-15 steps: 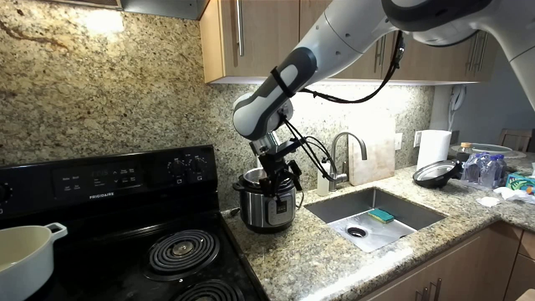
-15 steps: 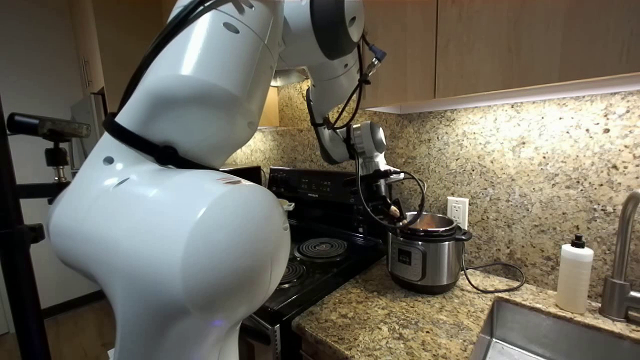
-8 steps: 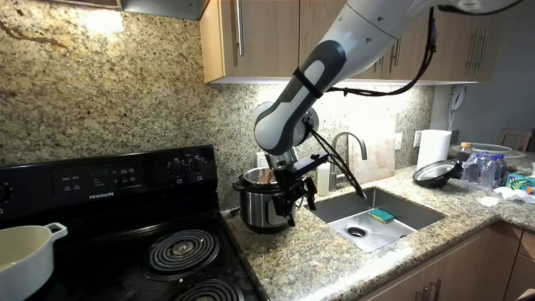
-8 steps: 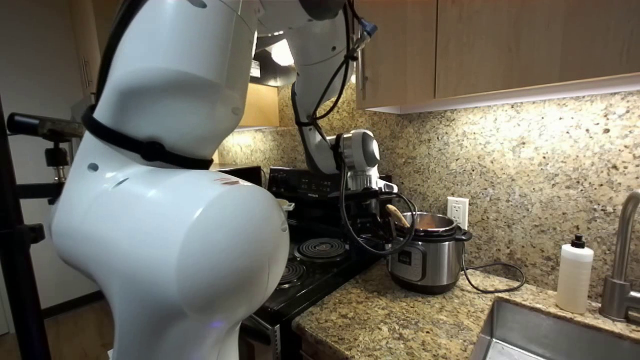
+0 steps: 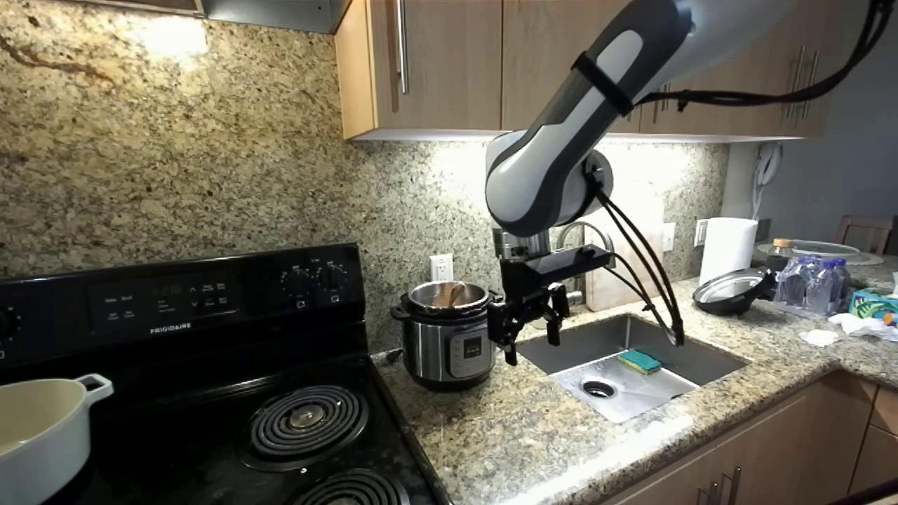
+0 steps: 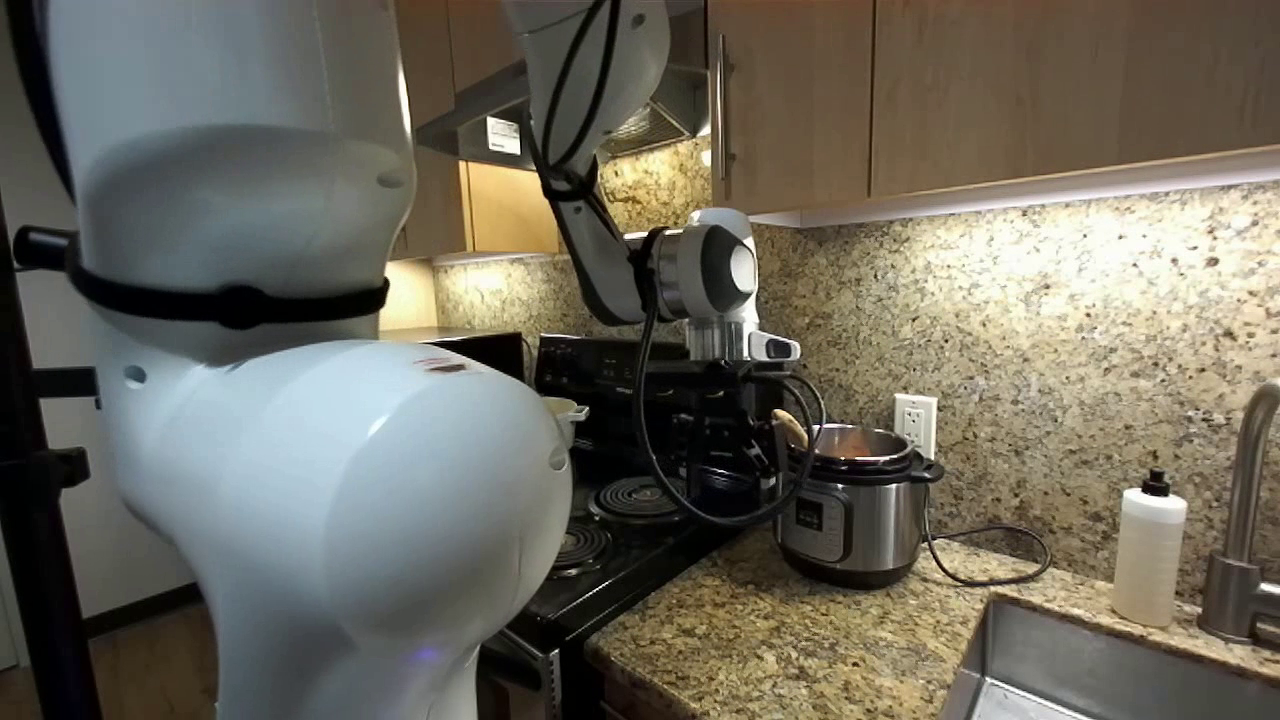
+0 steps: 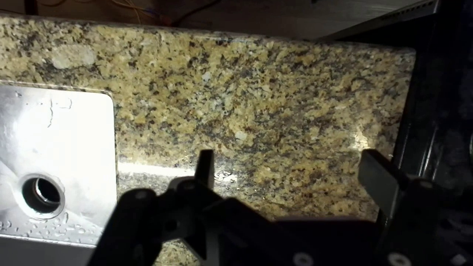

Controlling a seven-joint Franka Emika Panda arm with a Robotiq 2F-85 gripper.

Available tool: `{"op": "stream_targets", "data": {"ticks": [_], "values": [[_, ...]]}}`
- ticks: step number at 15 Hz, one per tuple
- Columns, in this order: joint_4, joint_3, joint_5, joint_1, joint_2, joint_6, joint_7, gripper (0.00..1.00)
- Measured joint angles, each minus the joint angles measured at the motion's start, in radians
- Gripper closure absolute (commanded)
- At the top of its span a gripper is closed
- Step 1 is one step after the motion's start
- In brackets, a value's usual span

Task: Put the spatula into the cooker

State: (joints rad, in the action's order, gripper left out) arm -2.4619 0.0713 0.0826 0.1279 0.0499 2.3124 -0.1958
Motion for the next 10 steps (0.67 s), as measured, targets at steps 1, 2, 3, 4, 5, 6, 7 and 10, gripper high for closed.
{"op": "stream_targets", "data": {"ticks": [1, 2, 3, 4, 5, 6, 7, 10], "values": [[-0.029, -0.003, -0.022, -0.005, 0.036, 0.015, 0.011, 0.00], [-0.053, -0.007, -0.051, -0.008, 0.068, 0.027, 0.034, 0.00], [-0.074, -0.012, -0.083, -0.008, 0.097, 0.039, 0.066, 0.00], [-0.091, -0.018, -0.110, -0.008, 0.122, 0.051, 0.099, 0.00], [-0.106, -0.023, -0.134, -0.008, 0.145, 0.058, 0.137, 0.00], [-0.118, -0.029, -0.152, -0.008, 0.167, 0.059, 0.176, 0.00], [-0.129, -0.036, -0.164, -0.007, 0.187, 0.059, 0.215, 0.00], [-0.156, -0.058, -0.175, -0.007, 0.230, 0.044, 0.311, 0.00]]}}
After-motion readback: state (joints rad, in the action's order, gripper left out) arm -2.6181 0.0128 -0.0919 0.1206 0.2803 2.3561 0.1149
